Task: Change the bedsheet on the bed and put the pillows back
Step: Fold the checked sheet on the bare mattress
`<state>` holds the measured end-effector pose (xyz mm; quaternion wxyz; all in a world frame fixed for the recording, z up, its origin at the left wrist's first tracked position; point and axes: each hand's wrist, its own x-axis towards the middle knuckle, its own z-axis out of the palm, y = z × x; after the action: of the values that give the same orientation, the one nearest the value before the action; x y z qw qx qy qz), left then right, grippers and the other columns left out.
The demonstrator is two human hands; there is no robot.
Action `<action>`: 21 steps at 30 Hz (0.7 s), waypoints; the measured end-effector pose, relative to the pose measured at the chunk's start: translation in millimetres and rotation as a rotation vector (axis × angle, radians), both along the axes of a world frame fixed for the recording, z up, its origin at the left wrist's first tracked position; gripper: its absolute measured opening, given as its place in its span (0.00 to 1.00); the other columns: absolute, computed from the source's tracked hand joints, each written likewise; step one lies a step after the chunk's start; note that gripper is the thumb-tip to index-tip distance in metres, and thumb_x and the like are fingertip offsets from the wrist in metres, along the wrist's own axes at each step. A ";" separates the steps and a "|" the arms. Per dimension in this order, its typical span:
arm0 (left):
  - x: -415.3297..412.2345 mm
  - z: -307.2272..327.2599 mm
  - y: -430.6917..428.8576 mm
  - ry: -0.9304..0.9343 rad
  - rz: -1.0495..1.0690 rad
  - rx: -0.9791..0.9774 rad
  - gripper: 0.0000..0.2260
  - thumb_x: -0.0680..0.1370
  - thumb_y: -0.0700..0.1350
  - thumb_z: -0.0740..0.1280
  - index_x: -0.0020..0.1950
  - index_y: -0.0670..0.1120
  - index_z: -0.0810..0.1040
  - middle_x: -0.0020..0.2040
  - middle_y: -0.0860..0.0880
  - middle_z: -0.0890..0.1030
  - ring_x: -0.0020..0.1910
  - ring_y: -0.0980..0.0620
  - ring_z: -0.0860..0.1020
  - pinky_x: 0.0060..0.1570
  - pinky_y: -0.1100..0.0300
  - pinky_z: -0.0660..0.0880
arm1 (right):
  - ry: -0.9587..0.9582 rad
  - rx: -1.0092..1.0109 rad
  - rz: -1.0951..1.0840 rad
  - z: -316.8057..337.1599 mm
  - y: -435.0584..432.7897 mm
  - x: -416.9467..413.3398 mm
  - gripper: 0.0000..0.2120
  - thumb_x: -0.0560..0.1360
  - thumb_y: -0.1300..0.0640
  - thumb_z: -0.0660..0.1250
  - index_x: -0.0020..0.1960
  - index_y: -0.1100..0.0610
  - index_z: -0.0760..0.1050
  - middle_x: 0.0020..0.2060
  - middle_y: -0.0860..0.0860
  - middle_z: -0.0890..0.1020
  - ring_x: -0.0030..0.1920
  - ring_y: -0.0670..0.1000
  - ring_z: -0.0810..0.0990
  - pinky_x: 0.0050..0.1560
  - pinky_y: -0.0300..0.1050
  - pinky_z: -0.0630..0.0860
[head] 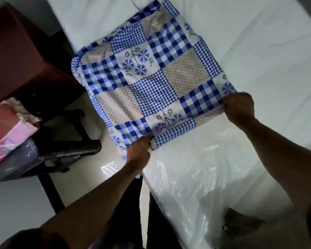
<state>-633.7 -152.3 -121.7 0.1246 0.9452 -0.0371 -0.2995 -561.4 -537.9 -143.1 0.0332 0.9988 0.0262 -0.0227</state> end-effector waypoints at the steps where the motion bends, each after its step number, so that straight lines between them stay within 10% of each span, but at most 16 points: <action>1: 3.3 9.0 10.1 0.035 0.020 0.008 0.30 0.72 0.34 0.62 0.72 0.54 0.73 0.66 0.48 0.78 0.63 0.41 0.77 0.58 0.52 0.75 | 0.045 -0.016 0.005 8.7 1.6 -2.8 0.10 0.68 0.61 0.58 0.34 0.59 0.77 0.28 0.60 0.78 0.30 0.62 0.78 0.38 0.53 0.77; 6: 18.3 45.0 45.5 0.293 -0.205 -0.003 0.25 0.75 0.35 0.62 0.71 0.51 0.75 0.67 0.46 0.78 0.65 0.44 0.76 0.53 0.58 0.72 | 0.355 -0.174 -0.127 37.7 16.4 -51.2 0.17 0.73 0.57 0.53 0.43 0.56 0.81 0.38 0.55 0.84 0.40 0.59 0.83 0.57 0.54 0.71; 11: 23.6 86.6 49.6 0.585 -0.056 -0.213 0.22 0.77 0.30 0.56 0.64 0.48 0.77 0.48 0.49 0.79 0.44 0.49 0.77 0.40 0.60 0.69 | 0.736 -0.251 -0.357 81.3 11.8 -79.3 0.13 0.80 0.53 0.58 0.62 0.49 0.76 0.59 0.47 0.81 0.60 0.53 0.80 0.66 0.52 0.64; 15: 50.1 108.1 67.1 0.607 0.003 -0.176 0.11 0.75 0.30 0.58 0.48 0.38 0.79 0.41 0.45 0.78 0.41 0.48 0.76 0.38 0.58 0.71 | 0.459 -0.290 -0.365 118.4 16.6 -36.0 0.07 0.76 0.53 0.64 0.50 0.51 0.79 0.49 0.48 0.84 0.50 0.53 0.84 0.61 0.51 0.66; 21: 168.2 121.0 134.2 0.258 -0.115 0.157 0.22 0.77 0.36 0.62 0.72 0.43 0.72 0.72 0.40 0.71 0.70 0.42 0.70 0.65 0.55 0.68 | -0.002 -0.106 -0.270 158.6 58.9 83.9 0.08 0.66 0.64 0.59 0.34 0.59 0.77 0.28 0.56 0.78 0.37 0.59 0.80 0.51 0.55 0.69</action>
<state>-465.4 -18.2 -0.6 0.0369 0.9021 -0.0511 -0.4268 -477.5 -479.0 15.5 0.0824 0.9901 -0.1099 -0.0275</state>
